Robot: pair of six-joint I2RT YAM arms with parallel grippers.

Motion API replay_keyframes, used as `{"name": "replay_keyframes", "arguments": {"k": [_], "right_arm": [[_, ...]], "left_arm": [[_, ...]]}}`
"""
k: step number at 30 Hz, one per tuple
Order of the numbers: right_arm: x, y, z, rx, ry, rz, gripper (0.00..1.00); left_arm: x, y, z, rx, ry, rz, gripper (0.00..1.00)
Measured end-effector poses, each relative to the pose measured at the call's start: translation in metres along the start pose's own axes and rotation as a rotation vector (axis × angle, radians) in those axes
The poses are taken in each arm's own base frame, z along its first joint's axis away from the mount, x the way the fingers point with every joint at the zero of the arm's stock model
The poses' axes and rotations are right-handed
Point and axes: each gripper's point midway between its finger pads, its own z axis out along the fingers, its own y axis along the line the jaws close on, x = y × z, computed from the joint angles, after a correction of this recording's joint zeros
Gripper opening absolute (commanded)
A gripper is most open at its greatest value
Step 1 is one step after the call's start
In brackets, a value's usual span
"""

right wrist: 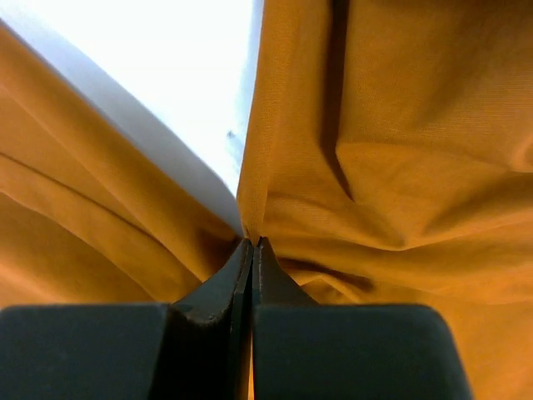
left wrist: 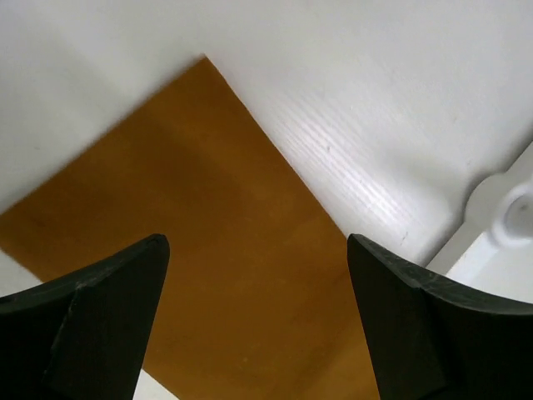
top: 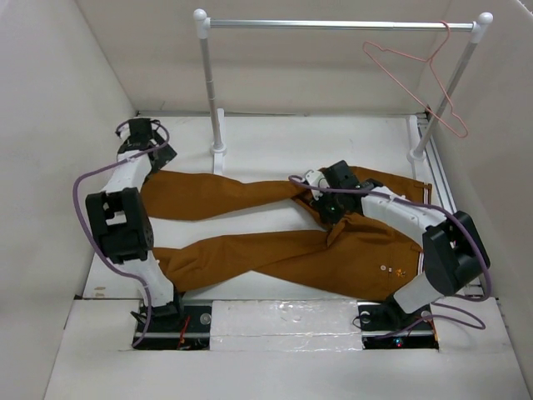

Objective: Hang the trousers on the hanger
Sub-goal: Fold the trousers

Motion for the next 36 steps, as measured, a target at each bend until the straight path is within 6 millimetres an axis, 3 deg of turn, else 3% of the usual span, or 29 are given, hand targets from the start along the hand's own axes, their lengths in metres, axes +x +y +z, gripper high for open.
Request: {"name": "replay_keyframes", "arguments": {"k": [3,8,9,12,15,16,24,30,34,35,36], "right_arm": [[-0.01,-0.002,-0.003,-0.002,-0.026,-0.012,0.0],[-0.016,0.002,-0.005,-0.032,-0.051,-0.026,0.0],[-0.016,0.002,-0.005,-0.034,-0.055,-0.027,0.0],[-0.017,0.003,-0.007,-0.044,-0.065,-0.03,0.0],[-0.015,0.006,-0.011,-0.048,-0.08,-0.032,0.0],[-0.014,0.007,-0.014,-0.049,-0.086,-0.033,0.0],[-0.011,-0.003,-0.026,-0.033,-0.116,-0.002,0.0],[-0.008,-0.021,-0.036,-0.006,-0.135,0.037,0.0],[-0.007,-0.022,-0.037,-0.012,-0.135,0.042,0.0],[-0.007,-0.021,-0.037,-0.013,-0.137,0.041,0.0],[-0.007,-0.021,-0.038,-0.014,-0.138,0.042,0.0]], "left_arm": [[0.023,-0.008,0.019,-0.027,0.066,0.08,0.85],[0.05,0.002,0.074,-0.18,0.141,0.193,0.83],[0.041,-0.002,0.075,-0.199,0.119,0.218,0.81],[0.03,-0.013,0.084,-0.23,0.075,0.264,0.62],[0.031,-0.017,0.091,-0.258,0.069,0.31,0.11],[0.033,-0.016,0.093,-0.272,0.072,0.329,0.0],[0.024,0.005,0.093,-0.324,0.079,0.313,0.0],[-0.016,0.049,0.078,-0.365,0.075,0.186,0.0],[-0.036,0.048,0.058,-0.351,0.021,0.152,0.0],[-0.037,0.045,0.053,-0.342,0.016,0.152,0.07],[-0.035,0.043,0.05,-0.332,0.02,0.155,0.36]]}}
